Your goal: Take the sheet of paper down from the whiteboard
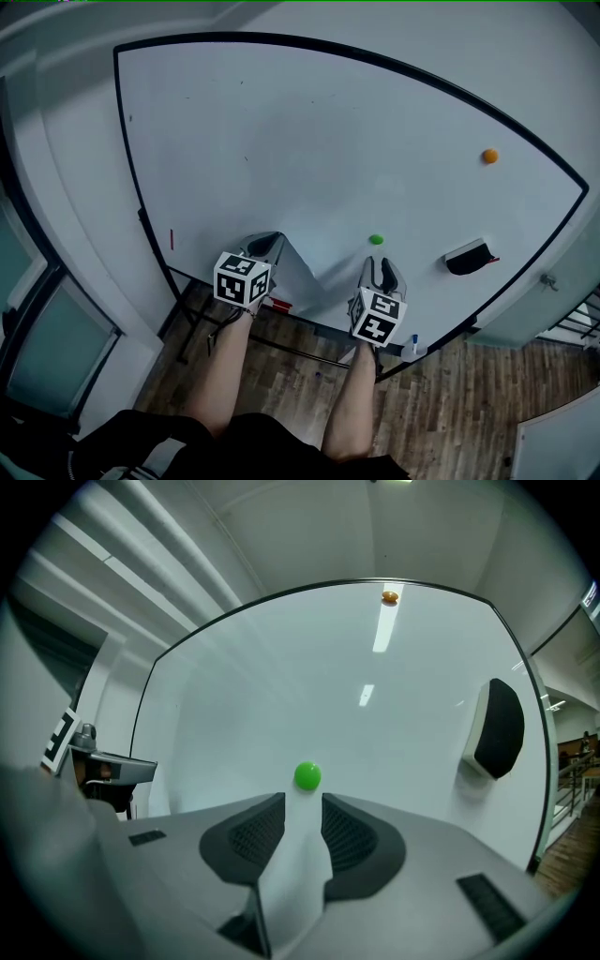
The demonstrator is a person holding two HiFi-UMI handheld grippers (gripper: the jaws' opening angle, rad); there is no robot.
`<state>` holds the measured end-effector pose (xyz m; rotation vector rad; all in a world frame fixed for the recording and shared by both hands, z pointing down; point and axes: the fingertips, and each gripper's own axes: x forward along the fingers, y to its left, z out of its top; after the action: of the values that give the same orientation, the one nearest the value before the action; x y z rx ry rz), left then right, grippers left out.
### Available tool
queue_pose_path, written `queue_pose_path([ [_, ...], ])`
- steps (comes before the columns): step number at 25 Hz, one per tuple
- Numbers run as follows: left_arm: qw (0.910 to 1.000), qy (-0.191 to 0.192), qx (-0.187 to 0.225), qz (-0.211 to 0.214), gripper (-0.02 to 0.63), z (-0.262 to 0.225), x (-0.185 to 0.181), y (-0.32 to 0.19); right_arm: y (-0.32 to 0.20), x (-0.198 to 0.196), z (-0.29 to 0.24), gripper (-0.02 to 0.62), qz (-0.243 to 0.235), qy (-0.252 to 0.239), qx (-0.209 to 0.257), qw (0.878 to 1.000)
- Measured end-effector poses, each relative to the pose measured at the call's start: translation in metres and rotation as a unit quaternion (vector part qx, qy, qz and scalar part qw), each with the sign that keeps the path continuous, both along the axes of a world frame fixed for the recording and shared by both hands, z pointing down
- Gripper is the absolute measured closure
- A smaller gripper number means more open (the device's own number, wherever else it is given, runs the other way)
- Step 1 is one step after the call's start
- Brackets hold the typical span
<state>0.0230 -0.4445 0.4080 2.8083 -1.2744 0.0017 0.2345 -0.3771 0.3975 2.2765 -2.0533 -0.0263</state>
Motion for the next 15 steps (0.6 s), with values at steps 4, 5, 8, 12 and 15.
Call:
queue_pose_path([
  [4,1.0000,-0.001,0.000,0.001,0.589,0.000,-0.001,0.005,0.006,-0.001,0.003,0.493,0.001,0.000,0.000,1.000],
  [5,1.0000,-0.002,0.001,0.002,0.589,0.000,-0.001,0.006,0.007,0.000,0.004,0.497,0.001,0.000,-0.001,1.000],
  [8,1.0000,-0.004,0.002,0.006,0.589,0.000,0.004,0.014,0.014,0.003,0.006,0.508,0.002,-0.003,0.000,1.000],
  [12,0.9999,-0.006,0.004,0.008,0.589,0.001,0.005,0.021,0.022,0.003,0.011,0.522,0.001,-0.008,0.001,1.000],
  [15,0.9999,-0.005,0.005,0.009,0.589,0.000,0.003,0.021,0.022,0.002,0.014,0.529,-0.004,-0.009,0.001,1.000],
])
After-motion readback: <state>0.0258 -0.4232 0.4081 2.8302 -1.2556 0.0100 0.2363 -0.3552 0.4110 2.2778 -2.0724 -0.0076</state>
